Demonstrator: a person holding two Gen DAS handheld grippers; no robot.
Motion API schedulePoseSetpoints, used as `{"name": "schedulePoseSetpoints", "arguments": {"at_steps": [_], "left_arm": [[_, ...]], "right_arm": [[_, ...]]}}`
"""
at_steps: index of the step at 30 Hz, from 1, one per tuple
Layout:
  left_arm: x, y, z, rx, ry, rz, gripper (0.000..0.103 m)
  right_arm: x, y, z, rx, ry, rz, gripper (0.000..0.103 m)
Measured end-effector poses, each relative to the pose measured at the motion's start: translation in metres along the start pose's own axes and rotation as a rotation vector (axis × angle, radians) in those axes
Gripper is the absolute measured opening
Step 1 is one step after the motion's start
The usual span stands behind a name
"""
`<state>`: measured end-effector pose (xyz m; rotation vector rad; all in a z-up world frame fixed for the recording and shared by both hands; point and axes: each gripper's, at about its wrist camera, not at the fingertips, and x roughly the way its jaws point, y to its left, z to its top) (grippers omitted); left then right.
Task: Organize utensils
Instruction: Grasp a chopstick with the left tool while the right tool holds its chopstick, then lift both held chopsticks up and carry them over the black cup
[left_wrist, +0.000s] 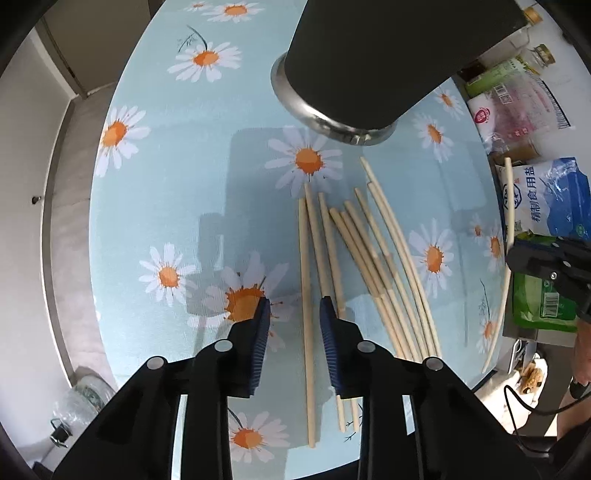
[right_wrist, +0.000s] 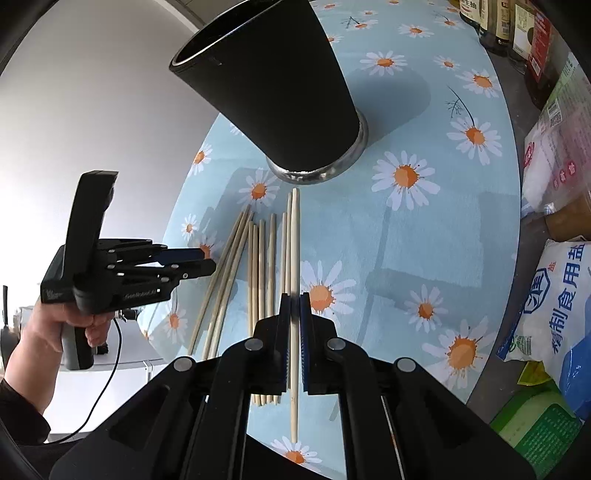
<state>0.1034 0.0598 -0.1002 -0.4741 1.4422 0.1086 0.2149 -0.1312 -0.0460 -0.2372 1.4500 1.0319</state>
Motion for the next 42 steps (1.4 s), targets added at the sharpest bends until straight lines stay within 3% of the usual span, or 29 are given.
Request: {"name": "schedulePoseSetpoints", "arguments": {"at_steps": [10, 16, 24, 27, 32, 42], "left_arm": [[0.009, -0.012, -0.001, 0.028, 0.006, 0.051, 0.018], [0.012, -0.025, -0.004, 0.043, -0.001, 0.118, 0.013], [0.014, -0.039, -0.006, 0.012, -0.007, 0.184, 0.004], [0.013, -0.033, -0.006, -0.04, -0.016, 0.148, 0.004], [0.01, -0.023, -0.01, -0.045, -0.046, 0.09, 0.004], [-0.027, 0.017, -0.026, -0.049, -0.205, -0.109, 0.004]], "right_arm": [[-0.001, 0.0, 0.0, -0.023, -0.005, -0.004, 0.006], [0.005, 0.001, -0.007, -0.039, 0.001, -0.005, 0.006], [0.016, -0.003, -0.018, -0.027, 0.031, 0.055, 0.006], [0.021, -0.002, -0.021, -0.021, 0.04, 0.093, 0.006], [0.026, 0.002, -0.022, -0.014, 0.036, 0.11, 0.006], [0.004, 0.007, -0.015, 0.051, -0.087, 0.079, 0.006]]}}
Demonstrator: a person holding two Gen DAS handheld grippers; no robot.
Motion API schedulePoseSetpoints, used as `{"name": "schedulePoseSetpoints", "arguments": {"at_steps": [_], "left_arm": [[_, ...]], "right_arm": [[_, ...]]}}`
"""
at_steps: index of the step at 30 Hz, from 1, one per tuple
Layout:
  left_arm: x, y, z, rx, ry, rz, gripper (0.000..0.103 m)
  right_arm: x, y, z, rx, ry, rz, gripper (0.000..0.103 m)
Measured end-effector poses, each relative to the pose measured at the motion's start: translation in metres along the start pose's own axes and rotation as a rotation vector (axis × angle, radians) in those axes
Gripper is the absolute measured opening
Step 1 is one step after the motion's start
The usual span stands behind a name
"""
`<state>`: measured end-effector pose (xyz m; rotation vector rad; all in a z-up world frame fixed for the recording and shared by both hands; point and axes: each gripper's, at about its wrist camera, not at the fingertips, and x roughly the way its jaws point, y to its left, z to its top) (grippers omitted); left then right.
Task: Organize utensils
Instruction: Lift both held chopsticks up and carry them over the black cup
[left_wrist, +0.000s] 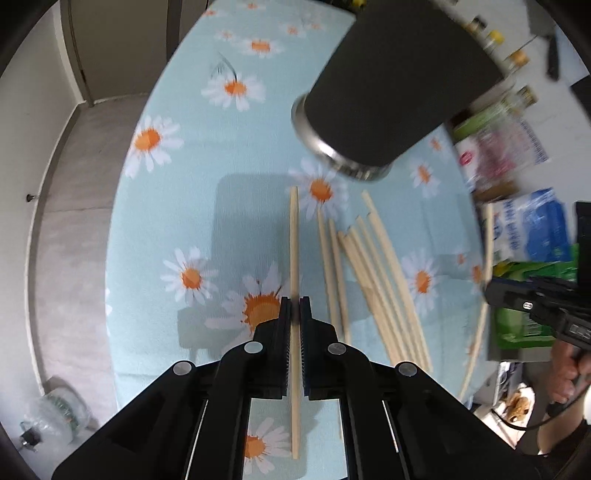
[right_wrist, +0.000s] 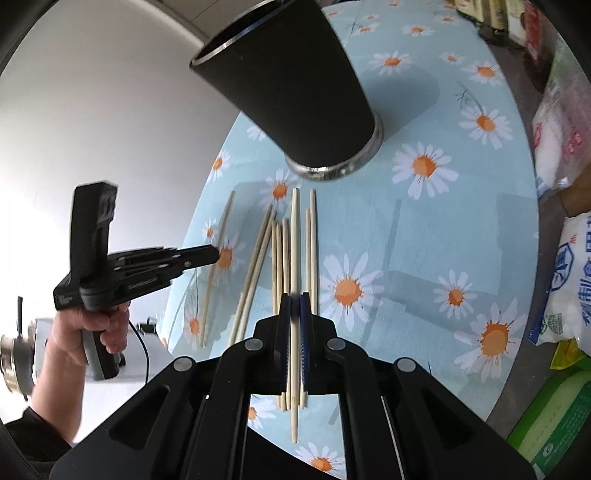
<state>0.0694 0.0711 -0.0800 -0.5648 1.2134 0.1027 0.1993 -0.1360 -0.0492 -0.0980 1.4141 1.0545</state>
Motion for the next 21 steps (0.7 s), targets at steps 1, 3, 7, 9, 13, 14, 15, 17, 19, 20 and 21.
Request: {"name": "schedulePoseSetpoints", "arguments": {"at_steps": [1, 3, 7, 9, 13, 14, 15, 17, 19, 20, 21], "left_arm": [[-0.002, 0.006, 0.005, 0.002, -0.017, -0.018, 0.004], [-0.015, 0.009, 0.008, 0.01, -0.057, -0.059, 0.004], [-0.039, 0.012, 0.016, 0.047, -0.137, -0.156, 0.004], [-0.049, 0.007, 0.02, 0.078, -0.189, -0.193, 0.004], [-0.073, -0.006, 0.032, 0.152, -0.267, -0.258, 0.004], [-0.08, -0.009, 0.036, 0.175, -0.295, -0.267, 0.004], [-0.088, -0.01, 0.038, 0.187, -0.321, -0.263, 0.004], [-0.102, -0.016, 0.046, 0.21, -0.373, -0.265, 0.004], [-0.117, -0.023, 0.054, 0.228, -0.425, -0.285, 0.004], [-0.125, -0.026, 0.059, 0.24, -0.454, -0.294, 0.004], [-0.132, -0.031, 0.064, 0.253, -0.487, -0.304, 0.004]], "right_arm": [[-0.001, 0.001, 0.001, 0.001, -0.012, -0.004, 0.006], [-0.003, 0.001, 0.003, 0.011, -0.031, -0.011, 0.006], [-0.005, 0.007, 0.01, 0.041, -0.068, -0.011, 0.006], [-0.009, 0.015, 0.015, 0.029, -0.101, -0.012, 0.006], [-0.022, 0.033, 0.024, -0.005, -0.186, -0.004, 0.006], [-0.028, 0.039, 0.027, -0.018, -0.217, -0.004, 0.006], [-0.032, 0.043, 0.029, -0.029, -0.243, -0.007, 0.006], [-0.044, 0.051, 0.034, -0.055, -0.306, -0.014, 0.006], [-0.059, 0.056, 0.041, -0.071, -0.367, -0.01, 0.006], [-0.066, 0.059, 0.045, -0.077, -0.397, -0.004, 0.006], [-0.074, 0.061, 0.049, -0.085, -0.43, -0.002, 0.006]]}}
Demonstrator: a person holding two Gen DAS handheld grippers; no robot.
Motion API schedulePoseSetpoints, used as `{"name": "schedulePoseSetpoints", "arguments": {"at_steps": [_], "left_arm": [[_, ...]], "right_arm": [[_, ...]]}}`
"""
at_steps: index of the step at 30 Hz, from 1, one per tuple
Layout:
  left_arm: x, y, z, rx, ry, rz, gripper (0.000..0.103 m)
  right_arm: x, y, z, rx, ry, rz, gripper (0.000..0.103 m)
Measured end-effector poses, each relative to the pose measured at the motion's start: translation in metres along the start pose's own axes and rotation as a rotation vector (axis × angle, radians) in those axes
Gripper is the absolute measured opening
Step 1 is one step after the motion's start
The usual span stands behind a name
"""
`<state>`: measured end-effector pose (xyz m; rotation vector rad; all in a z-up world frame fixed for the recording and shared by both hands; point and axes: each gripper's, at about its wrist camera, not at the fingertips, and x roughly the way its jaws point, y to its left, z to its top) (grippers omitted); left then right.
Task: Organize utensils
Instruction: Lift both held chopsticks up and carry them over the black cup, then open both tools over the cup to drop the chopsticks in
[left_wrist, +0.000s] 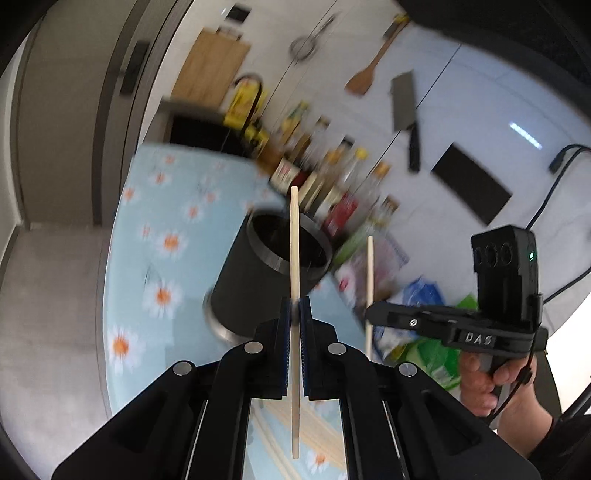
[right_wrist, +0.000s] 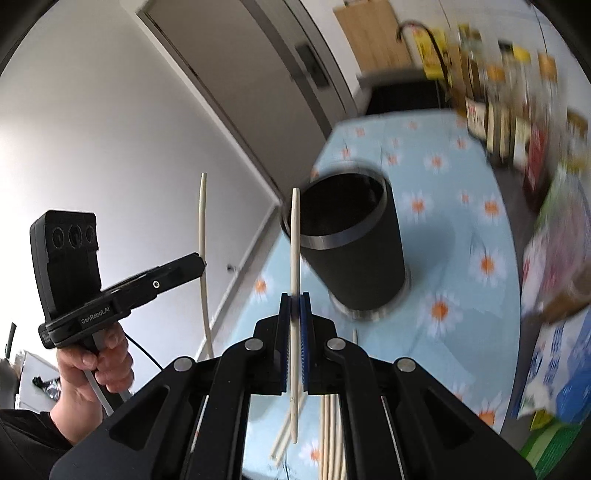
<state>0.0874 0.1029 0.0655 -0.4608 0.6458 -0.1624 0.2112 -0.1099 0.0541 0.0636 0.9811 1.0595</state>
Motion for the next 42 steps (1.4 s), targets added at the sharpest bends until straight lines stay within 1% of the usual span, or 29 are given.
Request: {"name": "schedulePoseSetpoints", "arguments": {"at_steps": [1, 3, 4, 6, 9, 12, 14, 16, 18, 21, 24, 29, 30, 31, 32, 33, 35, 36, 42], "left_arm": [[-0.003, -0.005, 0.005, 0.019, -0.027, -0.004, 0.004], [-0.008, -0.019, 0.02, 0.103, -0.114, -0.006, 0.004], [-0.01, -0.022, 0.025, 0.129, -0.146, -0.013, 0.004], [-0.012, -0.027, 0.037, 0.151, -0.22, -0.032, 0.004], [-0.013, -0.029, 0.051, 0.164, -0.295, -0.053, 0.004], [-0.007, -0.028, 0.061, 0.178, -0.35, -0.065, 0.004], [-0.002, -0.026, 0.065, 0.183, -0.377, -0.059, 0.004], [0.002, -0.024, 0.068, 0.191, -0.407, -0.053, 0.004], [0.007, -0.025, 0.068, 0.224, -0.438, -0.039, 0.004], [0.018, -0.023, 0.069, 0.238, -0.451, -0.039, 0.004], [0.032, -0.018, 0.067, 0.236, -0.445, -0.033, 0.004], [0.047, -0.011, 0.066, 0.227, -0.42, -0.004, 0.005], [0.049, -0.009, 0.066, 0.222, -0.411, 0.001, 0.005], [0.05, -0.008, 0.067, 0.217, -0.404, 0.005, 0.005], [0.052, -0.006, 0.067, 0.215, -0.399, 0.016, 0.006], [0.053, -0.004, 0.067, 0.213, -0.389, 0.026, 0.007], [0.051, -0.001, 0.067, 0.2, -0.385, 0.024, 0.026], [0.048, 0.002, 0.067, 0.186, -0.387, 0.019, 0.028], [0.037, 0.009, 0.063, 0.152, -0.376, 0.012, 0.028]], "right_arm": [[-0.003, 0.001, 0.005, -0.005, -0.023, -0.001, 0.006], [-0.011, 0.003, 0.017, -0.008, -0.09, -0.004, 0.006], [-0.016, 0.004, 0.023, -0.012, -0.13, -0.002, 0.006], [-0.024, 0.006, 0.036, -0.03, -0.198, -0.005, 0.006], [-0.035, 0.011, 0.051, -0.063, -0.273, -0.007, 0.006], [-0.04, 0.016, 0.066, -0.108, -0.337, -0.03, 0.006], [-0.038, 0.015, 0.075, -0.125, -0.377, -0.046, 0.006], [-0.036, 0.015, 0.081, -0.137, -0.405, -0.043, 0.006], [-0.031, 0.012, 0.087, -0.148, -0.429, -0.05, 0.006], [-0.023, 0.013, 0.091, -0.195, -0.475, -0.084, 0.006], [-0.012, 0.008, 0.091, -0.223, -0.492, -0.112, 0.006], [0.003, -0.009, 0.091, -0.203, -0.468, -0.138, 0.006], [0.005, -0.013, 0.091, -0.191, -0.458, -0.136, 0.008], [0.006, -0.016, 0.091, -0.184, -0.444, -0.128, 0.012], [0.005, -0.018, 0.09, -0.179, -0.441, -0.12, 0.028], [0.004, -0.019, 0.087, -0.175, -0.449, -0.121, 0.034], [-0.001, -0.02, 0.085, -0.164, -0.455, -0.137, 0.034], [-0.003, -0.023, 0.083, -0.155, -0.454, -0.134, 0.034], [-0.015, -0.027, 0.077, -0.112, -0.462, -0.125, 0.034]]}}
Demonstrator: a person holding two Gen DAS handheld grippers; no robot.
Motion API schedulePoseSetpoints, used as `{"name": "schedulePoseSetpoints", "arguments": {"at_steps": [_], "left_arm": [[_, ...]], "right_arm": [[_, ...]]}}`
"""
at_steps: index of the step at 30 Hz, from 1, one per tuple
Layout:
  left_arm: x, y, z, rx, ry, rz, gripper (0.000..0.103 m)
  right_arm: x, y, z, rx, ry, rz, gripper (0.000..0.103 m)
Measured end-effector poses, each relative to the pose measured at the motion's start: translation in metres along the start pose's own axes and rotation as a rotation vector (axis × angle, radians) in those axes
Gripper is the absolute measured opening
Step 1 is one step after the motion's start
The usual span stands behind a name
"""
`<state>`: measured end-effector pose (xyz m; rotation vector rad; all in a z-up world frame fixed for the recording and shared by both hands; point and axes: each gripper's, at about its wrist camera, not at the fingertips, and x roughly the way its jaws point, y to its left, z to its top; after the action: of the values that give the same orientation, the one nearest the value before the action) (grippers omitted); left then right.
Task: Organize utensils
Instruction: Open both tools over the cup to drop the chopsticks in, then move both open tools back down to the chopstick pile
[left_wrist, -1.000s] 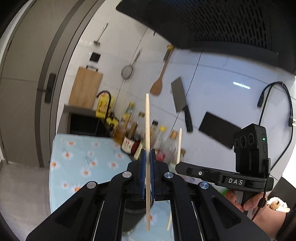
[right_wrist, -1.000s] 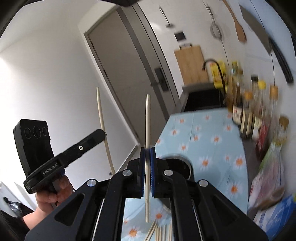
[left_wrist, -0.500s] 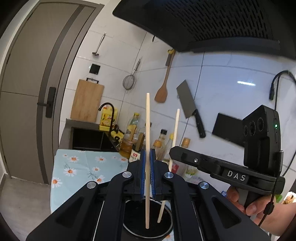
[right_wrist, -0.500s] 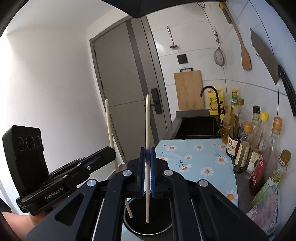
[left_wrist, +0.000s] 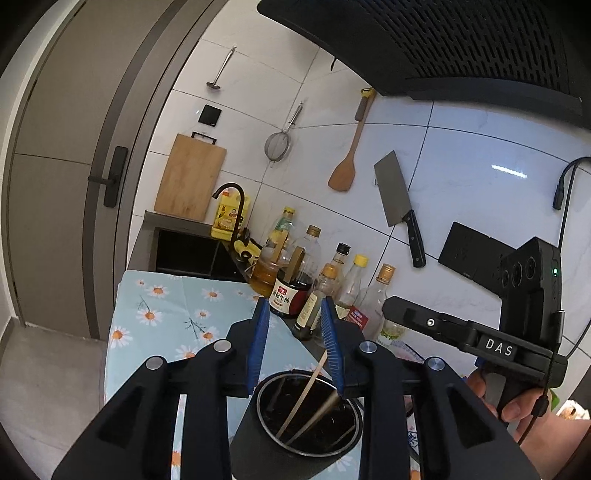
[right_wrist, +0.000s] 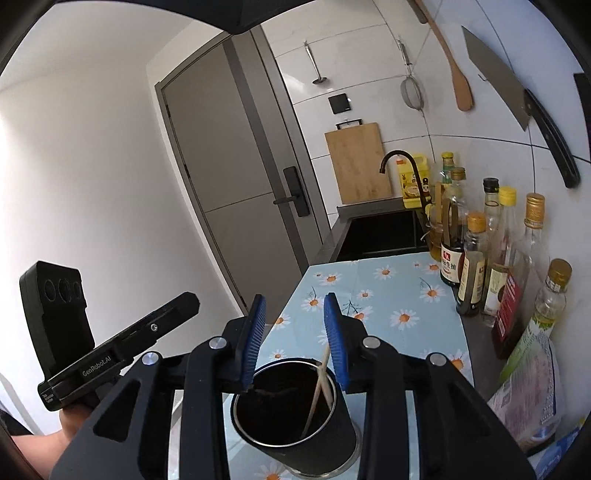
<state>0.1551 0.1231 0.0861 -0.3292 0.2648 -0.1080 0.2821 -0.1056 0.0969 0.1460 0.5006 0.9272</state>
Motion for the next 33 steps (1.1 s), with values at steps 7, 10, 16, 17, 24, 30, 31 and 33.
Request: {"name": "schedulePoseSetpoints", "arguments": {"at_steps": [7, 10, 16, 17, 24, 30, 31, 33], "left_arm": [[-0.025, -0.01, 0.005, 0.031, 0.035, 0.03, 0.028], [-0.038, -0.012, 0.003, 0.033, 0.063, 0.062, 0.029], [-0.062, -0.014, -0.005, 0.022, 0.122, 0.102, 0.029], [-0.065, -0.014, -0.006, 0.016, 0.134, 0.107, 0.029], [-0.079, -0.016, -0.03, -0.004, 0.242, 0.113, 0.03], [-0.078, -0.011, -0.062, -0.057, 0.365, 0.11, 0.03], [-0.077, -0.01, -0.072, -0.064, 0.397, 0.11, 0.03], [-0.073, -0.009, -0.089, -0.077, 0.463, 0.102, 0.03]], "right_arm": [[-0.022, 0.007, 0.002, 0.032, 0.023, 0.014, 0.053], [-0.031, 0.012, 0.001, 0.048, 0.086, 0.059, 0.054], [-0.044, 0.03, -0.011, -0.002, 0.186, 0.088, 0.054], [-0.046, 0.034, -0.014, -0.015, 0.205, 0.095, 0.054], [-0.04, 0.051, -0.046, -0.144, 0.386, 0.064, 0.054], [-0.012, 0.042, -0.098, -0.158, 0.649, 0.047, 0.049], [-0.006, 0.039, -0.107, -0.142, 0.704, 0.05, 0.047], [0.003, 0.034, -0.12, -0.121, 0.777, 0.05, 0.042]]}}
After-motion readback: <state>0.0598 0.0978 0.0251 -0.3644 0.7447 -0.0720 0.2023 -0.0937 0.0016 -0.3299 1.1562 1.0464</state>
